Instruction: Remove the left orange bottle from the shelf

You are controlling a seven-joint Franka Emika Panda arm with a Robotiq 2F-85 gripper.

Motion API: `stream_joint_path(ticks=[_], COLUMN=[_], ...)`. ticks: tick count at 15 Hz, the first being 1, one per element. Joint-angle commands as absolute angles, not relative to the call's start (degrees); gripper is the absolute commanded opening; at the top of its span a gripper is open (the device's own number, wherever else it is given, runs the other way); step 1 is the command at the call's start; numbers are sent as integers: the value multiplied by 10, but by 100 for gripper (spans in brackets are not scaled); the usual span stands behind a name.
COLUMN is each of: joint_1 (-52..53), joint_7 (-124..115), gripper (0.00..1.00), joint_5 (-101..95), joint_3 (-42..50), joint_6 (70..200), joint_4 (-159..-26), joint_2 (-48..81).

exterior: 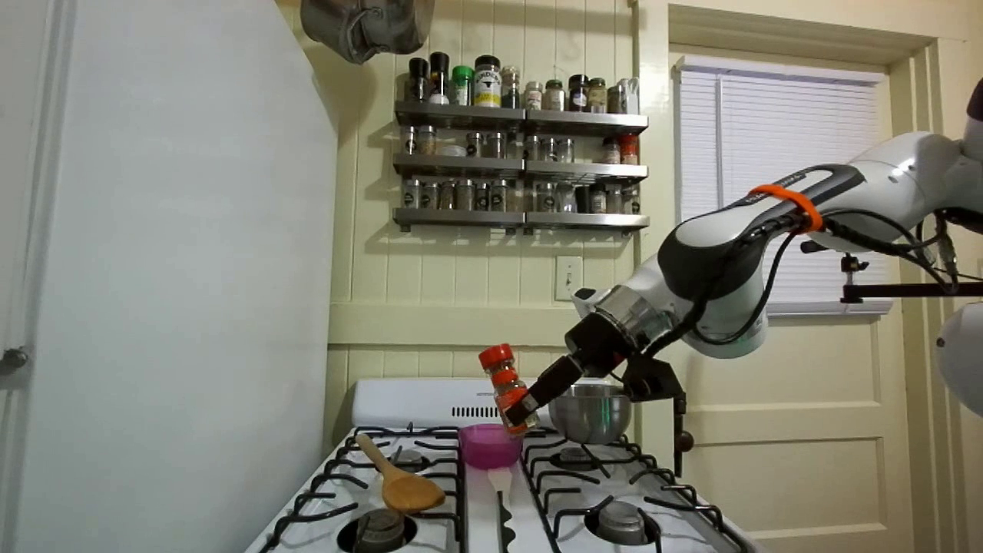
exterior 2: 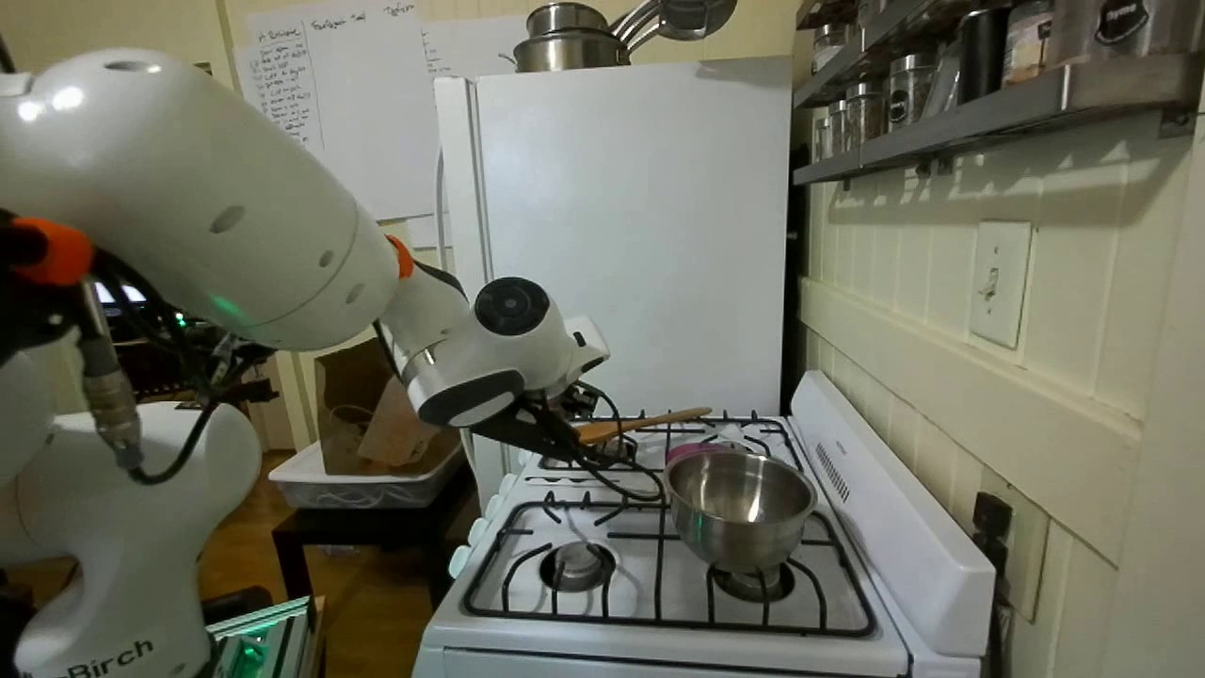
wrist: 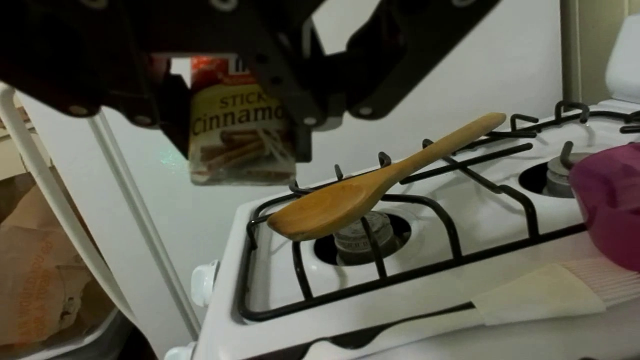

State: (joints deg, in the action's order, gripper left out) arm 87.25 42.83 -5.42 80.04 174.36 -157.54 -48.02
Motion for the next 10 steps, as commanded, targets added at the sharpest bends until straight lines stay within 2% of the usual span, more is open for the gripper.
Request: stream_joint_path(ticks=[1,6,10], joint_1=[927,1009,1045], joint_7=[484,520,528], gripper=[23,23,23], joint_5=[-97,-140,-168], joint_3=[877,990,1037], joint_6=[1810,1881,1908], joint_4=[-1575,-1576,-1576], joint_2=[-495,-518,-530])
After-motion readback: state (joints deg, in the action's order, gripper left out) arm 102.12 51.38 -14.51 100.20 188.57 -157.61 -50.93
